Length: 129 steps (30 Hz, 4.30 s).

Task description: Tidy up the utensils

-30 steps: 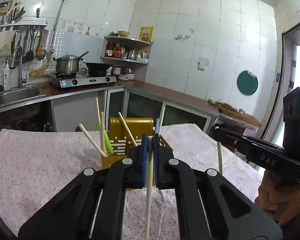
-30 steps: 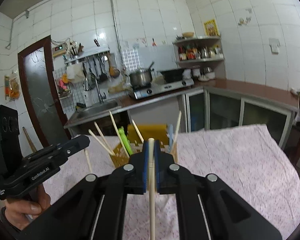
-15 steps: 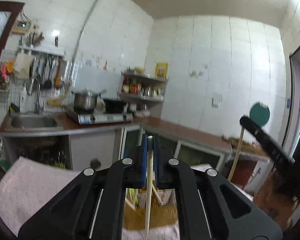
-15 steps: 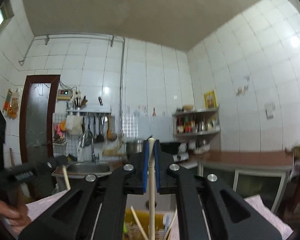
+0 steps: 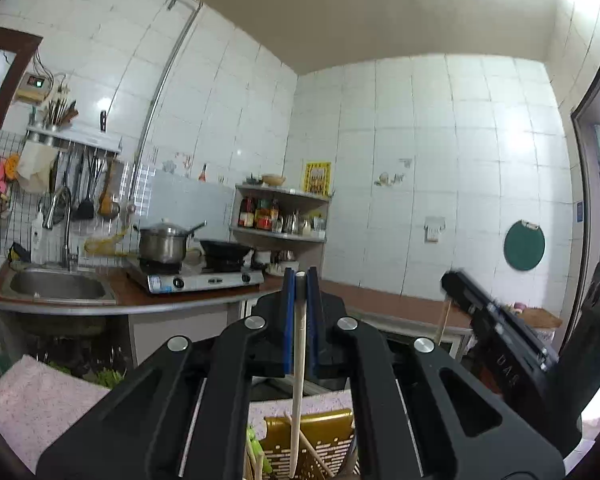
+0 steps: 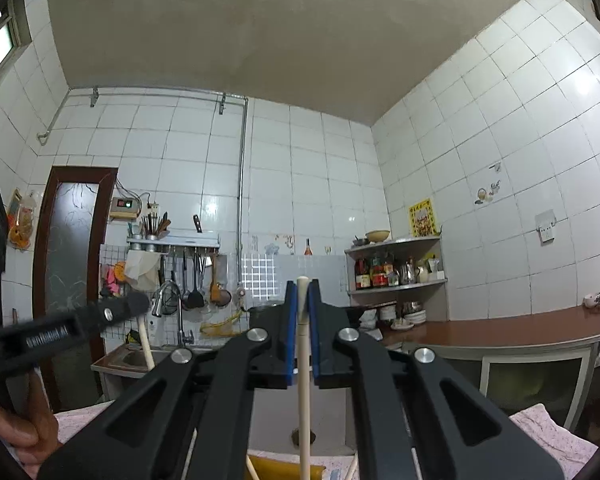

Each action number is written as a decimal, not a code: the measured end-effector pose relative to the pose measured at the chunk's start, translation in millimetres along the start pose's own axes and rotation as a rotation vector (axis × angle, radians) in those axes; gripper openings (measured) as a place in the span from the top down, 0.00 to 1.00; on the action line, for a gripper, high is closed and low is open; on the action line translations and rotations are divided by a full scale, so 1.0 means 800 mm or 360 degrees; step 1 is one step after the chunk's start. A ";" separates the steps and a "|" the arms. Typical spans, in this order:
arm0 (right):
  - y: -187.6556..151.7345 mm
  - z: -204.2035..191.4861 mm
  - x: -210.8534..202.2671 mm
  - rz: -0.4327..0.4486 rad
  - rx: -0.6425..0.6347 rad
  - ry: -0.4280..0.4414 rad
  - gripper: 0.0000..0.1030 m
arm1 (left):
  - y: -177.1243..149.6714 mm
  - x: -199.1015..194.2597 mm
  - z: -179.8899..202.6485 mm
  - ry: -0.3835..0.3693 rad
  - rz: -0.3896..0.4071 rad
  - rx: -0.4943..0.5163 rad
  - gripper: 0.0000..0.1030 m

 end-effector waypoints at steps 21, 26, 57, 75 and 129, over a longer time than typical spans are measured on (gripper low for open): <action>-0.054 0.011 0.035 -0.0202 -0.0014 -0.0025 0.94 | -0.073 0.077 -0.031 0.0087 -0.0264 0.0003 0.96; -0.059 0.010 0.037 -0.0235 -0.0029 -0.0031 0.93 | -0.079 0.080 -0.035 0.0113 -0.0297 -0.0011 0.82; -0.123 0.021 -0.193 -0.0778 -0.0078 -0.0209 0.25 | -0.165 -0.178 -0.121 0.0667 -0.0408 0.0053 0.04; -0.163 -0.008 -0.234 -0.0729 -0.0317 -0.0135 0.18 | -0.212 -0.211 -0.094 0.0700 -0.0386 0.0204 0.04; -0.167 -0.001 -0.231 -0.0810 -0.0265 -0.0179 0.11 | -0.211 -0.215 -0.090 0.0680 -0.0378 0.0231 0.04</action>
Point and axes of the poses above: each gripper's, at about its wrist camera, not at the fingertips, and x roughly the way its jaws point, z to its right, y to its top, the point moved 2 cm from there along x, roughly the way its jaws point, and after that the axes turned 3 degrees about -y, right-handed, at the moved point
